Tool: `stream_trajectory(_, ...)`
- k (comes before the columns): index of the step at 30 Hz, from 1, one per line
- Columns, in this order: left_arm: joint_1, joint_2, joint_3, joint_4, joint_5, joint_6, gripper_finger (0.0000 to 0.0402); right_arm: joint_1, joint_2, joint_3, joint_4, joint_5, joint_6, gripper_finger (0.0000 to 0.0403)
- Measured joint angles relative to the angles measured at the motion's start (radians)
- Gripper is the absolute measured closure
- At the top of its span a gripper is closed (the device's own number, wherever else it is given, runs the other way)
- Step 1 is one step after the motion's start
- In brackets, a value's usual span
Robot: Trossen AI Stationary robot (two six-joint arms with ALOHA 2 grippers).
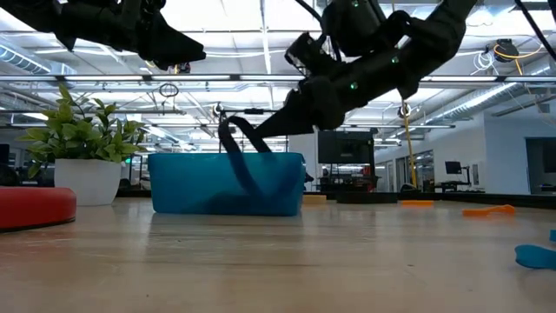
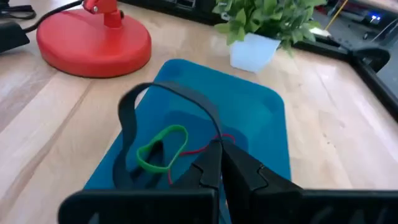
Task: Pick and place rubber bands into bin
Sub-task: Put the black rubber band into the blue bin
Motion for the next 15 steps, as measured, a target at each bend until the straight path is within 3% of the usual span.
stream_trajectory(15,0.0,0.0,0.0,0.0,0.0,0.0,0.0227,0.0,0.0,0.0,-0.017,0.001,0.1,0.0387)
